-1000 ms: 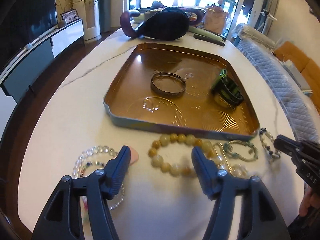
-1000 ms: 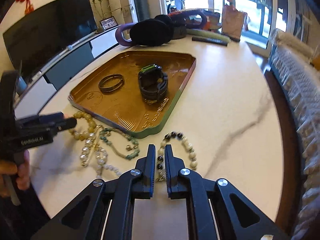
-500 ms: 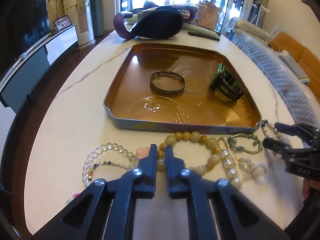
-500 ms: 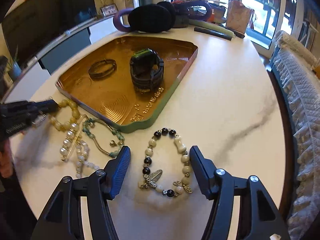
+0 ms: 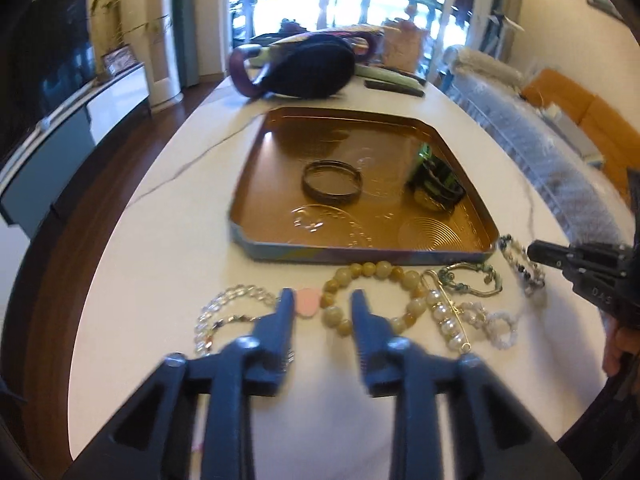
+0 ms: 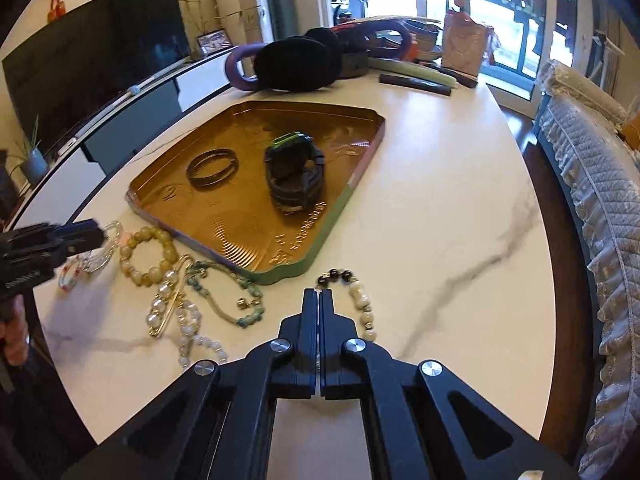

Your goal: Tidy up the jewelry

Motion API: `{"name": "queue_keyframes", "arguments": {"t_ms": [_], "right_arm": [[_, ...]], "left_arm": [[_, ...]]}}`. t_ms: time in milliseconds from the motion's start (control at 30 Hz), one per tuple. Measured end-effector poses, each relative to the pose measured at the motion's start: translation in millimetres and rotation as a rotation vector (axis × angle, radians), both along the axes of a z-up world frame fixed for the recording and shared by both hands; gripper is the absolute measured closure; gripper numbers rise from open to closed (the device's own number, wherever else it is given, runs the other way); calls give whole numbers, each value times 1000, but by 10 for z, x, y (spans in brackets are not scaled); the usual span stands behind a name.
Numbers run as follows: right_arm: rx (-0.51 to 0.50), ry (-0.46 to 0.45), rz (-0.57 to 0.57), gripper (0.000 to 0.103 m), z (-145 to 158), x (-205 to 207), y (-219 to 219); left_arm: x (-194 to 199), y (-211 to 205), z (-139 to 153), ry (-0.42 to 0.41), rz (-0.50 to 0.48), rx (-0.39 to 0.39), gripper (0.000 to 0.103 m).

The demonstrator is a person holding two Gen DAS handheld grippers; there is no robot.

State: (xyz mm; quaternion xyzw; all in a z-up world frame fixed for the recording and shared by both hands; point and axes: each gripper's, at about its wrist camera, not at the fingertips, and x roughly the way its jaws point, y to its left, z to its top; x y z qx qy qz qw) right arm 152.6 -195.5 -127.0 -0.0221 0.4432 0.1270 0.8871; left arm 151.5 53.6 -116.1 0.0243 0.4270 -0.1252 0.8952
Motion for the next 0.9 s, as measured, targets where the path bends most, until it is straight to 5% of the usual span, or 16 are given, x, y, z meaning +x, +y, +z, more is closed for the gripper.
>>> {"name": "queue_keyframes", "arguments": {"t_ms": [100, 200, 233, 267, 433, 500, 567, 633, 667, 700, 733, 900], "right_arm": [[-23, 4, 17, 102, -31, 3, 59], [-80, -18, 9, 67, -53, -3, 100], [-84, -30, 15, 47, -47, -9, 107], [-84, -38, 15, 42, -37, -21, 105], [-95, -14, 14, 40, -117, 48, 91], [-103, 16, 5, 40, -192, 122, 87], [-61, 39, -9, 34, -241, 187, 34], [-80, 31, -11, 38, -250, 198, 37], [-80, 28, -8, 49, -251, 195, 39], [-80, 22, -8, 62, -239, 195, 37], [-85, 17, -5, 90, -223, 196, 41], [-60, 34, -15, 90, -204, 210, 20]], "left_arm": [[41, -144, -16, -31, -28, 54, 50], [119, -268, -95, -37, -58, 110, 48], [152, -286, -127, -33, -60, 128, 48], [191, -294, -161, -23, -63, 137, 48], [403, -277, -298, 44, -74, 99, 49], [428, -251, -298, 57, -75, 64, 56], [421, -256, -291, 49, -74, 69, 90], [414, -264, -297, 53, -72, 67, 90], [410, -271, -297, 57, -70, 68, 90], [399, -283, -296, 63, -76, 67, 90], [378, -292, -294, 68, -83, 60, 90], [265, -287, -238, 85, -103, -31, 90]]}}
